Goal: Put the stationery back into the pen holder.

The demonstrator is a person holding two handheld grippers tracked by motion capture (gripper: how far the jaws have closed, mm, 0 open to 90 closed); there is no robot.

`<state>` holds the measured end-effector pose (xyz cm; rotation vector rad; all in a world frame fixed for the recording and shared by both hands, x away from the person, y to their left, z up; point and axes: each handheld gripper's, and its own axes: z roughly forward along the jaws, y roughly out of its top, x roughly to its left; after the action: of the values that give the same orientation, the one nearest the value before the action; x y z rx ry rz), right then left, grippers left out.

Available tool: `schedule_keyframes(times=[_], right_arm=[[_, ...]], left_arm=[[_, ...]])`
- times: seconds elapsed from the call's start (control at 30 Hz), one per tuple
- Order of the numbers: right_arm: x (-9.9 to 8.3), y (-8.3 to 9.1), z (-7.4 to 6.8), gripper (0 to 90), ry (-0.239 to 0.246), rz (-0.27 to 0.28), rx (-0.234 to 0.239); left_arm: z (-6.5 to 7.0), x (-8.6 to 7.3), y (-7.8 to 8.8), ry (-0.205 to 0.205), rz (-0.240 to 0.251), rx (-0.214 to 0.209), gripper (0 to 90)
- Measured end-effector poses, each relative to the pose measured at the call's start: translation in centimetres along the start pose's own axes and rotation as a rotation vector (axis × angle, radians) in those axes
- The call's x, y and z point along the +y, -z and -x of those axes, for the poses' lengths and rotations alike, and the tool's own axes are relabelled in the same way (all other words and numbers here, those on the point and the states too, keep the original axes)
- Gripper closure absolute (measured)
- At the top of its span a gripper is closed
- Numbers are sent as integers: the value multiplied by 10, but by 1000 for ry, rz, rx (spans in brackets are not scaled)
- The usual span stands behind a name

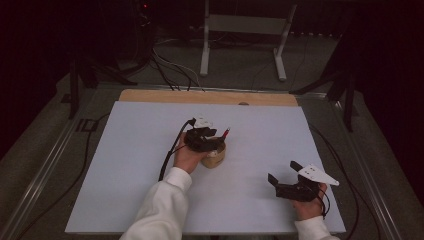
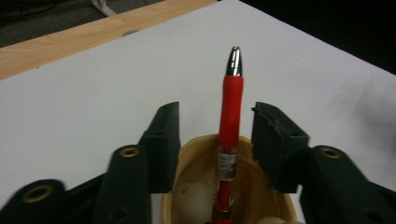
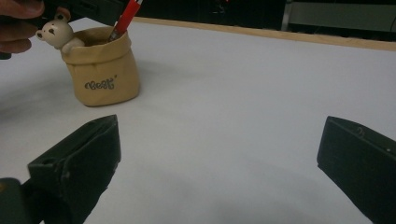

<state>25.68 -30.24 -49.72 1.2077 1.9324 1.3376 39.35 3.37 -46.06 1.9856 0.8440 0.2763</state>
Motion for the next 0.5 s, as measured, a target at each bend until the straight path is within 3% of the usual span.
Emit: schedule_keyframes(times=[0.27, 0.5], right_arm=[[0, 0, 0, 0, -1, 1, 0], [0, 0, 0, 0, -1, 1, 0]], left_arm=[[0, 2, 5, 9, 20, 43, 335], [-3, 5, 14, 18, 38, 80, 231]])
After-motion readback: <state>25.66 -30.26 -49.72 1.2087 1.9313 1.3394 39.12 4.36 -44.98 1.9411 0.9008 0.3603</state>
